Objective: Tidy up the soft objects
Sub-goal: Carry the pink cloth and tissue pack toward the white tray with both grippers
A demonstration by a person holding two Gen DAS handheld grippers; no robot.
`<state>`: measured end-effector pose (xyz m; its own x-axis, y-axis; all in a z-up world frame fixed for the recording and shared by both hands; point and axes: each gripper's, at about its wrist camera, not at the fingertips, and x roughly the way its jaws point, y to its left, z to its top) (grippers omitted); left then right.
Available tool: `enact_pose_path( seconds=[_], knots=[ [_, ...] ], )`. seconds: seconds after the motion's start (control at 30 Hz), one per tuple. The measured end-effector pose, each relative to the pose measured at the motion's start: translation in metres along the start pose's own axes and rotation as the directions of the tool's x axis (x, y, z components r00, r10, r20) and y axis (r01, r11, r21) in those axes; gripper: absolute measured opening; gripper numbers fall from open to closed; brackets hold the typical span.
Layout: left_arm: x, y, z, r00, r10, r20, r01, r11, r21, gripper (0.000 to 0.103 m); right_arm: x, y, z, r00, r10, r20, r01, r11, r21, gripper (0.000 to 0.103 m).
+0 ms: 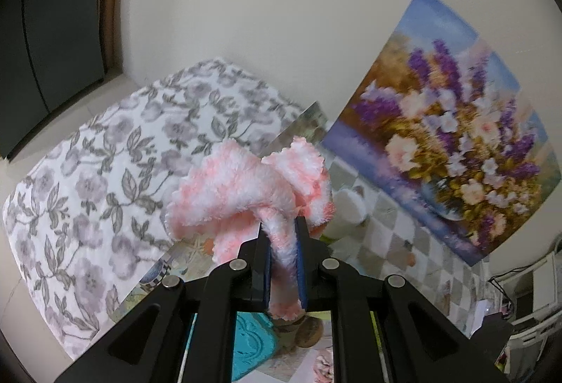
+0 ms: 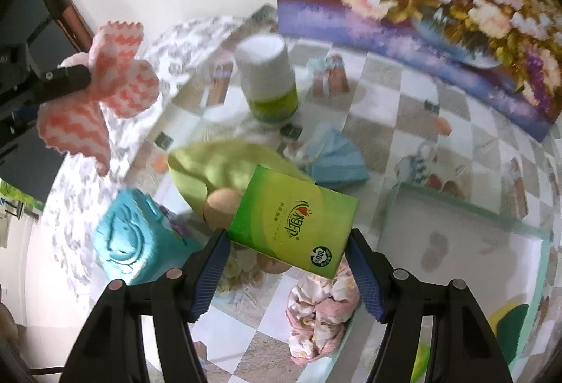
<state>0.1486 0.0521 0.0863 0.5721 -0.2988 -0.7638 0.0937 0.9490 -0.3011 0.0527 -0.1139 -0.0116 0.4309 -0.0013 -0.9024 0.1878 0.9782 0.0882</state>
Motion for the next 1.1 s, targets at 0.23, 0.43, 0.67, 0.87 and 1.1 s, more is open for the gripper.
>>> enact_pose_path(
  seconds=[0.23,0.43,0.67,0.87,1.1],
  knots=[
    [-0.028,-0.023,0.0,0.997,-0.05,0.06,0.047,0.997,0.056,0.012,-0.035,-0.022,0.009,0.995,-0.052,0.09,0.048,0.997,0.054,0.07],
    [-0.044,-0.055,-0.011,0.99,-0.13,0.06,0.121,0.984,0.129,0.012,-0.061,-0.06,0.009,0.984,-0.115,0.14,0.095,0.985,0.143,0.07],
    [-0.046,-0.104,-0.038,0.975,-0.221,0.003,0.215,0.95,0.228,0.012,-0.092,-0.124,-0.001,0.962,-0.222,0.156,0.171,0.942,0.288,0.07],
    [-0.047,-0.149,-0.064,0.952,-0.293,-0.086,0.306,0.904,0.298,0.012,-0.109,-0.176,-0.019,0.949,-0.282,0.14,0.205,0.891,0.406,0.07],
    [-0.049,-0.205,-0.102,0.921,-0.335,-0.197,0.388,0.829,0.404,0.012,-0.124,-0.226,-0.047,0.935,-0.335,0.112,0.236,0.828,0.509,0.07]
  ],
)
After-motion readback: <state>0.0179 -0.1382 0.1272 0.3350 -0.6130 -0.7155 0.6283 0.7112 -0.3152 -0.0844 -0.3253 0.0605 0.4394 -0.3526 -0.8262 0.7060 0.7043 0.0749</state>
